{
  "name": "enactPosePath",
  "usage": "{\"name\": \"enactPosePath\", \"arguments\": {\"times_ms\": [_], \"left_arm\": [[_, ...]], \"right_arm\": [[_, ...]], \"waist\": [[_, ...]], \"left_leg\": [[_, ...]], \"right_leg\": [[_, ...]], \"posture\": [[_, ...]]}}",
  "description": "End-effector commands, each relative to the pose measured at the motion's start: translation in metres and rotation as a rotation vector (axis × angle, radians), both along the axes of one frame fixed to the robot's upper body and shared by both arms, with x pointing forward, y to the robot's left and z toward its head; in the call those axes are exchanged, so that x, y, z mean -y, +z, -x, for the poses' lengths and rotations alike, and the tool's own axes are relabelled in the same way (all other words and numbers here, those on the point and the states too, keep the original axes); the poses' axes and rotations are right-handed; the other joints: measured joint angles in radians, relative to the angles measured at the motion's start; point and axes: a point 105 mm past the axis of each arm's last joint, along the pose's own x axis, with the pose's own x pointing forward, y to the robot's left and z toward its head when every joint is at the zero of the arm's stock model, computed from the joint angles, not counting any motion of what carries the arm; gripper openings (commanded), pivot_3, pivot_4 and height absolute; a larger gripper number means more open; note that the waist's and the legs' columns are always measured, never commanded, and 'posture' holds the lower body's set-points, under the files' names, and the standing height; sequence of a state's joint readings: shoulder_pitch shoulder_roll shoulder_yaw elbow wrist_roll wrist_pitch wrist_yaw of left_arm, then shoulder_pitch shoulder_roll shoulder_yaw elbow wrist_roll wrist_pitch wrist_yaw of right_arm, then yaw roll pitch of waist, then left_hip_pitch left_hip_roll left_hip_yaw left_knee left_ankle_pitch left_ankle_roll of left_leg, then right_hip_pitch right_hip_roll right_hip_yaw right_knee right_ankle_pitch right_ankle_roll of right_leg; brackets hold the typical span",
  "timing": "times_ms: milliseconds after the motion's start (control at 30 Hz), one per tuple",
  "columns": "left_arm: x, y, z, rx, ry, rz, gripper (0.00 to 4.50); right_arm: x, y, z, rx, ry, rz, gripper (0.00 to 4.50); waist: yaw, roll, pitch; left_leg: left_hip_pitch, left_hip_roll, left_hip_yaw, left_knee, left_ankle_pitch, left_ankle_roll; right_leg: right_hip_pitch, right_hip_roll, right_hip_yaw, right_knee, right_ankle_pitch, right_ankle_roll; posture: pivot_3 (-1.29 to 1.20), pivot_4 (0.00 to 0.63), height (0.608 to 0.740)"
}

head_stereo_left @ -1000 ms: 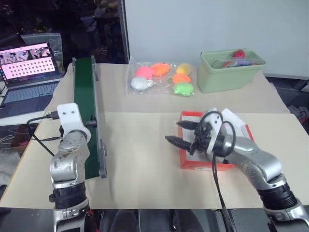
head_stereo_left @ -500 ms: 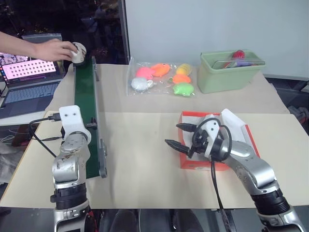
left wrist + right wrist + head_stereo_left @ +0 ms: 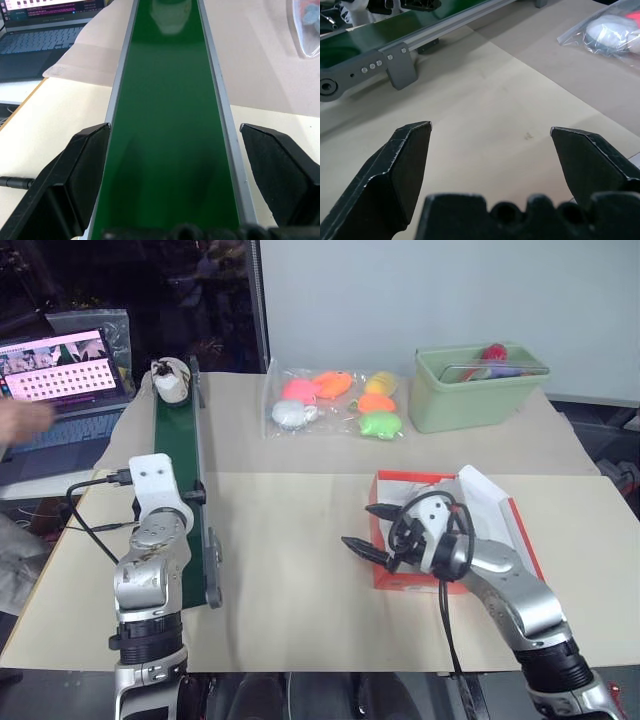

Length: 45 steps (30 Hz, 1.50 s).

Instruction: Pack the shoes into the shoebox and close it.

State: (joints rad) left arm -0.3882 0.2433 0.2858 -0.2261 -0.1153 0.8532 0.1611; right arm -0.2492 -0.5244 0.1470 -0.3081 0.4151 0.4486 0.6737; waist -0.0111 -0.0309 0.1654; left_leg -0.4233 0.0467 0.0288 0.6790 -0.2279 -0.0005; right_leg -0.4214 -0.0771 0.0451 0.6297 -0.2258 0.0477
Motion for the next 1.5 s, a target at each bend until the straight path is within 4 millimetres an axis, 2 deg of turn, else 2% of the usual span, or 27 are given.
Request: {"name": "enactPosePath", "arguments": {"times_ms": [33, 500, 733, 1333, 1400, 1433, 1500], "left_arm": [[0.001, 0.015, -0.001, 0.054, -0.001, -0.03, 4.45], [0.001, 0.002, -0.001, 0.025, 0.005, -0.008, 4.45], [-0.007, -0.017, -0.003, 0.006, 0.031, 0.025, 4.45], [-0.005, -0.016, -0.005, 0.018, 0.016, 0.005, 4.45], [-0.003, -0.014, -0.006, 0.03, 0.003, 0.003, 3.94], [-0.002, -0.013, -0.006, 0.033, 0.0, 0.004, 3.83], [-0.003, -0.013, -0.006, 0.024, 0.01, 0.012, 3.04]], "right_arm": [[0.002, 0.014, 0.0, 0.047, -0.022, -0.03, 4.5], [0.0, 0.013, -0.003, 0.043, -0.047, -0.04, 4.5], [0.0, 0.014, -0.002, 0.042, -0.047, -0.043, 4.5], [0.001, 0.017, 0.0, 0.037, -0.058, -0.058, 4.5], [0.001, 0.018, -0.001, 0.039, -0.06, -0.062, 4.5], [0.001, 0.018, -0.001, 0.039, -0.062, -0.064, 4.5], [0.001, 0.019, -0.002, 0.04, -0.064, -0.065, 4.5]], "waist": [[0.0, 0.0, 0.0], [0.0, 0.0, 0.0], [0.0, 0.0, 0.0], [0.0, 0.0, 0.0], [0.0, 0.0, 0.0], [0.0, 0.0, 0.0], [0.0, 0.0, 0.0]], "left_leg": [[0.0, 0.0, 0.0, 0.0, 0.0, 0.0], [0.0, 0.0, 0.0, 0.0, 0.0, 0.0], [0.0, 0.0, 0.0, 0.0, 0.0, 0.0], [0.0, 0.0, 0.0, 0.0, 0.0, 0.0], [0.0, 0.0, 0.0, 0.0, 0.0, 0.0], [0.0, 0.0, 0.0, 0.0, 0.0, 0.0], [0.0, 0.0, 0.0, 0.0, 0.0, 0.0]], "right_leg": [[0.0, 0.0, 0.0, 0.0, 0.0, 0.0], [0.0, 0.0, 0.0, 0.0, 0.0, 0.0], [0.0, 0.0, 0.0, 0.0, 0.0, 0.0], [0.0, 0.0, 0.0, 0.0, 0.0, 0.0], [0.0, 0.0, 0.0, 0.0, 0.0, 0.0], [0.0, 0.0, 0.0, 0.0, 0.0, 0.0], [0.0, 0.0, 0.0, 0.001, 0.0, 0.0]], "posture": [[0.0, 0.15, 0.729], [0.0, 0.15, 0.729], [0.0, 0.15, 0.729], [0.0, 0.15, 0.729], [0.0, 0.15, 0.729], [0.0, 0.15, 0.729], [0.0, 0.15, 0.729]]}}
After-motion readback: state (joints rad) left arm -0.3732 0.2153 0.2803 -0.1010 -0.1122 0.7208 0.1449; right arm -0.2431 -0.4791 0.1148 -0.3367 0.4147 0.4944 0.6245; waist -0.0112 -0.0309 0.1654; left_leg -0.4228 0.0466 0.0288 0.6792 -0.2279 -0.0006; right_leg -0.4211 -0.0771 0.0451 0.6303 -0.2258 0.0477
